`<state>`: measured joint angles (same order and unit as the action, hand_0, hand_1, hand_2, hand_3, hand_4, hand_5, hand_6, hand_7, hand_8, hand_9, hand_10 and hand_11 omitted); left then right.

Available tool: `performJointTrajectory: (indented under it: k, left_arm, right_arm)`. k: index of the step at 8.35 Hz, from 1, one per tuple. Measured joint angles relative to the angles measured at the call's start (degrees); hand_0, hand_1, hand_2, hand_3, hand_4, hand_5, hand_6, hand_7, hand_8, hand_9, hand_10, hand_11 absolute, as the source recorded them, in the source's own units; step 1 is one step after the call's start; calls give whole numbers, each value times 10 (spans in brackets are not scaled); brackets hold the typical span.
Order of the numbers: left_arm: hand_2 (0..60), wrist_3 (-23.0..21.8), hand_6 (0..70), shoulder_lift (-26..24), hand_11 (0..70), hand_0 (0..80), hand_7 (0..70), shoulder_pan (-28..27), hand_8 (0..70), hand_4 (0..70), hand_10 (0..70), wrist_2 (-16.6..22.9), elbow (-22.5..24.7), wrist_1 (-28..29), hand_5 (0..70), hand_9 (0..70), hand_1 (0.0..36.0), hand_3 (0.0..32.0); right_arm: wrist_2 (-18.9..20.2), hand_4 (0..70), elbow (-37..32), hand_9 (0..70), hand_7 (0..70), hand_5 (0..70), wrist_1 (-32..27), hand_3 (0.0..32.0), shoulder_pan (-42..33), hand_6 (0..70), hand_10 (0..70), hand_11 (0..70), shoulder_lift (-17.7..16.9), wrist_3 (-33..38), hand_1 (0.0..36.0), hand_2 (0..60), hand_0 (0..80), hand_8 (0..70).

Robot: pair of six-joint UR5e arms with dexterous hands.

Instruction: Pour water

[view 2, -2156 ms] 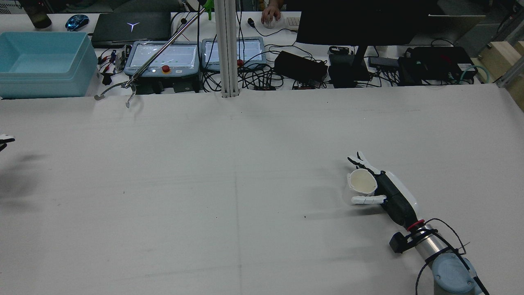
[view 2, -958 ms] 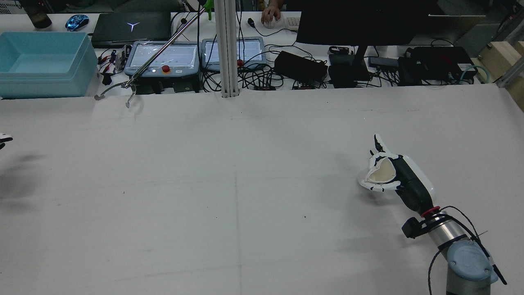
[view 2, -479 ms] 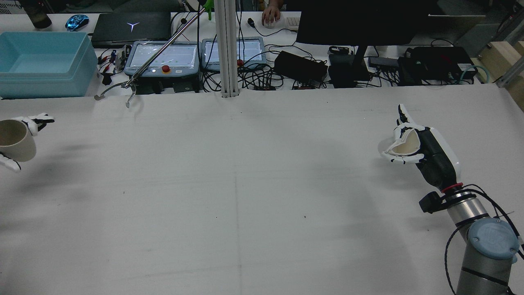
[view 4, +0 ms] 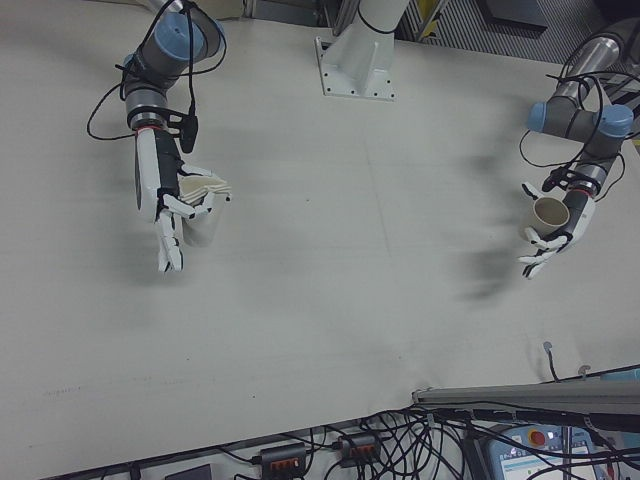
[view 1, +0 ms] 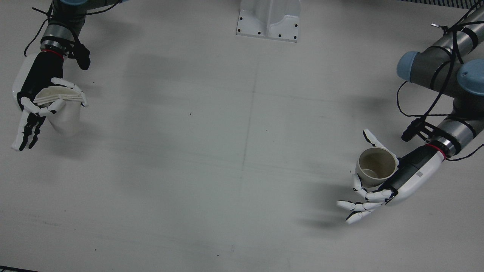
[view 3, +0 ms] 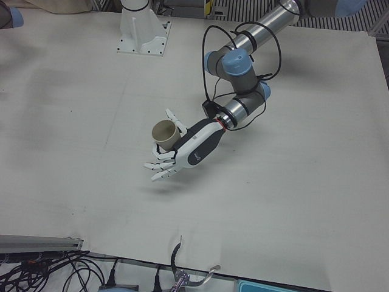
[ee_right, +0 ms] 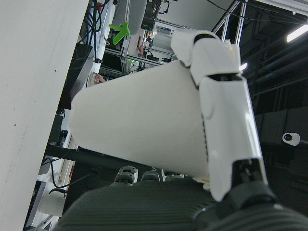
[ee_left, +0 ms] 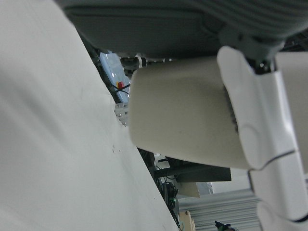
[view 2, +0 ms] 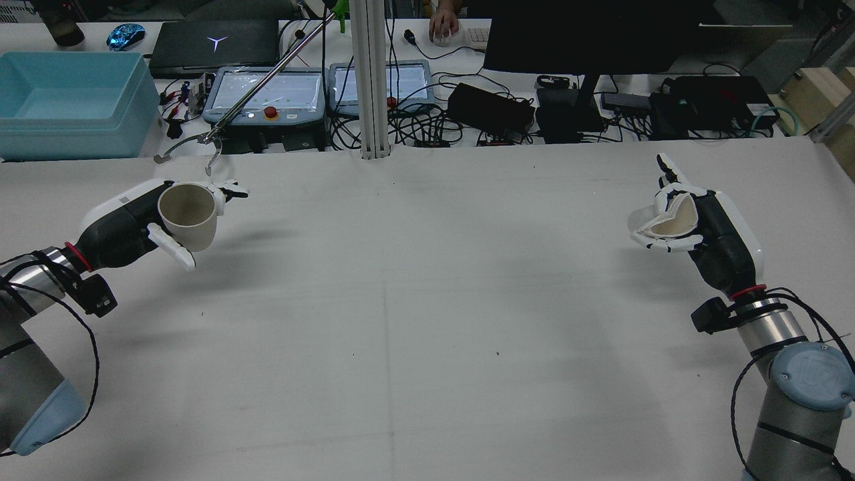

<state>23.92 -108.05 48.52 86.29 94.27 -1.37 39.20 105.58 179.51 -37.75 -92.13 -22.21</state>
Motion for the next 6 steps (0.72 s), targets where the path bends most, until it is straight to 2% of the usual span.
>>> performJointTrajectory:
  k: [3,6]
  left_arm:
    - [0,46,207,-74,101,556,227,-80,64,688,67,1,-2,-42,700,97,105,0]
    - [0,63,205,-162,105,558,220,-154,65,692,70,-3,-50,-59,700,97,115,0]
  right_arm:
    - [0,496,2,2,82,700,6,0,-4,72,23,59,9,0,326,276,747,4]
    - [0,474,7,4,91,700,10,0,-5,76,19,53,19,-4,331,276,759,5]
